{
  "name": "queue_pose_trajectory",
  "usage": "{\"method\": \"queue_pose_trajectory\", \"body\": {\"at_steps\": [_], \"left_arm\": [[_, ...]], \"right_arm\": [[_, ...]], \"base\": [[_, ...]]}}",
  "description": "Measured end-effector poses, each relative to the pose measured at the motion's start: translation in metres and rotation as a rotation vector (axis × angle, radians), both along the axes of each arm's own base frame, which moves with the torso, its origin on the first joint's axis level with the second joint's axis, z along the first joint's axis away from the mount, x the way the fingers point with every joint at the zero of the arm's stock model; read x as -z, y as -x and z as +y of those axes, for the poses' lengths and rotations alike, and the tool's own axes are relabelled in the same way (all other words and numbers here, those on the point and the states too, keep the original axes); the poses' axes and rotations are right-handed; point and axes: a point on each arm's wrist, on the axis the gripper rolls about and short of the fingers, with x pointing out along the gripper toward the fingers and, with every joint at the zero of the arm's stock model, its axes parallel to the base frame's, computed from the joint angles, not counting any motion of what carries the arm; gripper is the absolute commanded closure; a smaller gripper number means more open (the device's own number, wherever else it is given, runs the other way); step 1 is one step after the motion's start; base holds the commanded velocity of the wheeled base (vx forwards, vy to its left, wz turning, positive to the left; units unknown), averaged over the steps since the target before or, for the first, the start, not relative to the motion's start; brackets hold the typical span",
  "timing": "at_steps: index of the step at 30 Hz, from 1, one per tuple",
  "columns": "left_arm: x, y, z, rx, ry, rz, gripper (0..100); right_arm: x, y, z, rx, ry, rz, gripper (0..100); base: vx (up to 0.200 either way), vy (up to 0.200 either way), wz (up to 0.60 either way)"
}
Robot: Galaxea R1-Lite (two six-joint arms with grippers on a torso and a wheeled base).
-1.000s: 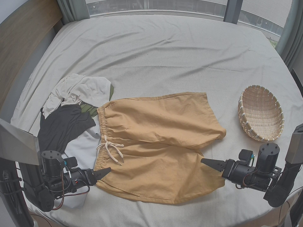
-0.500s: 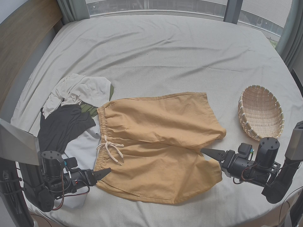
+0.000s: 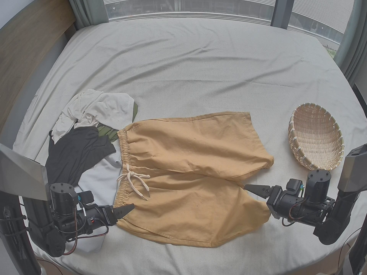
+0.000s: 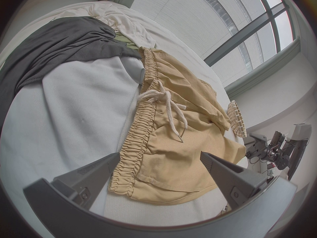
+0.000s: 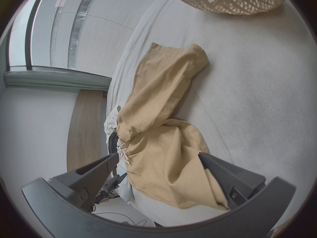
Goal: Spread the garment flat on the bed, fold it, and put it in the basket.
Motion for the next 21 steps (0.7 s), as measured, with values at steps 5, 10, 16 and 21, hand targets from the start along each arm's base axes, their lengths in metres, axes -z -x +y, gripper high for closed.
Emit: {"method": "queue_pose_trajectory", "body": {"at_steps": [5, 10, 16, 21], "left_arm": [[0.000, 0.000, 0.000, 0.002, 0.000, 0.001, 0], [0.000, 0.001, 0.000, 0.001, 0.000, 0.002, 0], [0.000, 0.001, 0.000, 0.002, 0.000, 0.004, 0], [0.000, 0.001, 0.000, 0.002, 0.000, 0.005, 0]], "right_arm": [[0.007, -0.002, 0.003, -0.019, -0.022, 0.046, 0], [0.013, -0.004, 0.005, -0.040, -0.061, 0.092, 0], [0.015, -0.014, 0.005, -0.026, -0.074, 0.084, 0], [0.008, -0.020, -0.002, -0.003, -0.067, 0.033, 0]], "base": [[0.000, 0.000, 0.00], [0.000, 0.000, 0.00], [0.000, 0.000, 0.00], [0.000, 0.000, 0.00]]}}
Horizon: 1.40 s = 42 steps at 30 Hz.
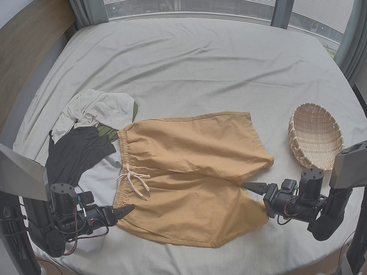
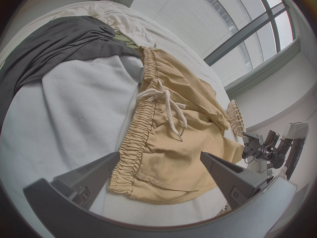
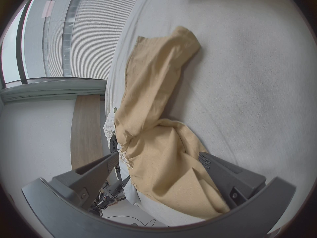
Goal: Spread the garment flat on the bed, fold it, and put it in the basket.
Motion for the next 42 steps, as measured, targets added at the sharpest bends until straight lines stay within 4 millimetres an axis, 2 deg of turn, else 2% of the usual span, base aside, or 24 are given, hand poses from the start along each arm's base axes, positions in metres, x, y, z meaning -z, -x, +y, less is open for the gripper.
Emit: {"method": "queue_pose_trajectory", "body": {"at_steps": [8, 15, 28, 34, 42], "left_arm": [[0.002, 0.001, 0.000, 0.002, -0.002, 0.009, 0], [0.003, 0.002, -0.003, 0.012, -0.005, 0.015, 0], [0.004, 0.003, -0.002, 0.012, -0.007, 0.021, 0], [0.004, 0.003, -0.002, 0.011, -0.006, 0.021, 0], [0.004, 0.003, -0.002, 0.009, -0.007, 0.022, 0]], "right_arm": [[-0.026, 0.001, -0.013, 0.023, 0.037, -0.090, 0], [-0.044, 0.009, -0.017, 0.025, 0.044, -0.111, 0], [-0.018, 0.023, -0.024, -0.030, 0.218, 0.087, 0], [-0.018, 0.025, -0.014, -0.056, 0.187, 0.113, 0], [-0.023, 0.021, 0.009, -0.094, 0.114, 0.137, 0]], "base": [[0.000, 0.000, 0.00], [0.000, 0.000, 0.00], [0.000, 0.000, 0.00], [0.000, 0.000, 0.00], [0.000, 0.000, 0.00]]}}
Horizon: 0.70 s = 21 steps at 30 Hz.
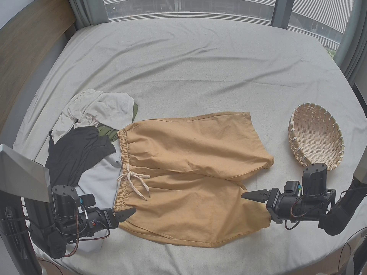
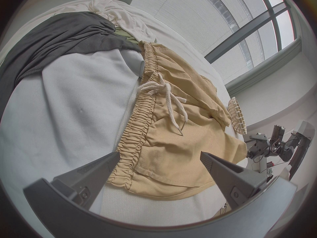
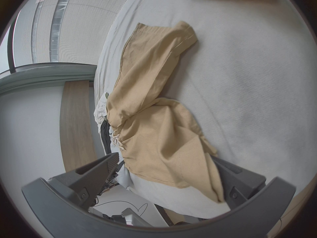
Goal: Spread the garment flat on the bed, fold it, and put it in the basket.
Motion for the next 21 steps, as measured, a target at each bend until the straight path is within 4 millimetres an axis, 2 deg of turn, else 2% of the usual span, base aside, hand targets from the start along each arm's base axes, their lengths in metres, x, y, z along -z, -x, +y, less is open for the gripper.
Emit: {"method": "queue_pose_trajectory", "body": {"at_steps": [6, 13, 17, 21], "left_arm": [[0.000, 0.001, 0.000, -0.003, -0.002, 0.004, 0], [0.000, 0.001, 0.001, -0.005, -0.001, 0.003, 0], [0.000, 0.001, 0.001, -0.007, -0.002, 0.004, 0], [0.000, 0.001, 0.001, -0.008, -0.002, 0.004, 0]], "right_arm": [[0.008, -0.017, 0.008, 0.005, -0.002, 0.013, 0], [0.015, -0.036, 0.005, 0.048, -0.002, 0.009, 0], [0.012, -0.044, 0.000, 0.084, -0.004, -0.013, 0], [0.001, -0.047, -0.004, 0.110, -0.024, -0.044, 0]], "base": [[0.000, 0.000, 0.00], [0.000, 0.000, 0.00], [0.000, 0.000, 0.00], [0.000, 0.000, 0.00]]}}
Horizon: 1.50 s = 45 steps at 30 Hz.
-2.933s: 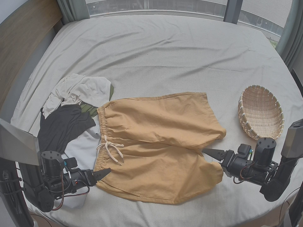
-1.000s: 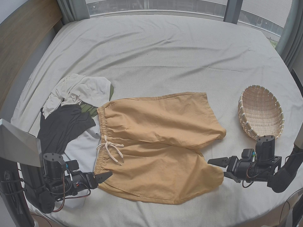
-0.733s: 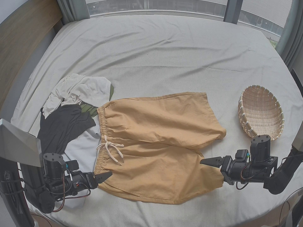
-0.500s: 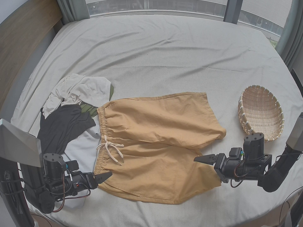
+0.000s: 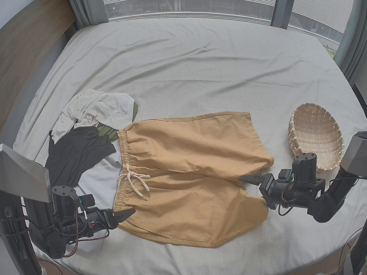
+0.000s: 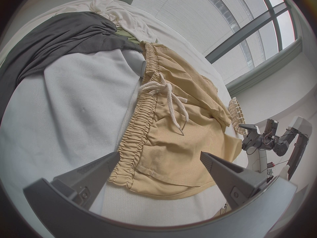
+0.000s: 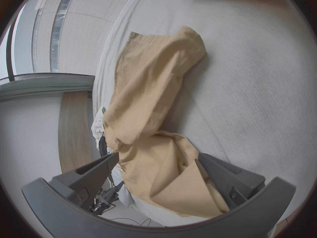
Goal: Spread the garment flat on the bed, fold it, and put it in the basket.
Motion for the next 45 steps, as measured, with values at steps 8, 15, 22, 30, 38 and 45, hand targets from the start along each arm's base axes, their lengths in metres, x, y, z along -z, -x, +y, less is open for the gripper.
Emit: {"method": "queue_pose_trajectory", "body": {"at_steps": [8, 15, 22, 30, 38, 45], "left_arm": [[0.000, 0.000, 0.000, 0.001, 0.000, 0.000, 0], [0.000, 0.001, -0.001, 0.003, -0.001, 0.002, 0], [0.001, 0.001, -0.001, 0.003, -0.001, 0.005, 0], [0.000, 0.000, 0.000, 0.000, -0.001, 0.002, 0], [0.001, 0.000, 0.001, -0.002, -0.001, 0.003, 0], [0.001, 0.000, 0.000, -0.001, -0.001, 0.004, 0]], "right_arm": [[-0.037, 0.009, -0.004, 0.016, -0.032, -0.039, 0], [-0.055, 0.017, -0.011, 0.000, 0.026, -0.075, 0], [-0.022, 0.032, -0.023, -0.054, 0.235, -0.015, 0], [0.009, 0.048, -0.012, -0.136, 0.319, 0.056, 0], [0.001, 0.069, 0.019, -0.222, 0.249, 0.068, 0], [-0.010, 0.073, 0.031, -0.257, 0.215, 0.029, 0]], "base": [[0.000, 0.000, 0.00], [0.000, 0.000, 0.00], [0.000, 0.000, 0.00], [0.000, 0.000, 0.00], [0.000, 0.000, 0.00], [0.000, 0.000, 0.00]]}}
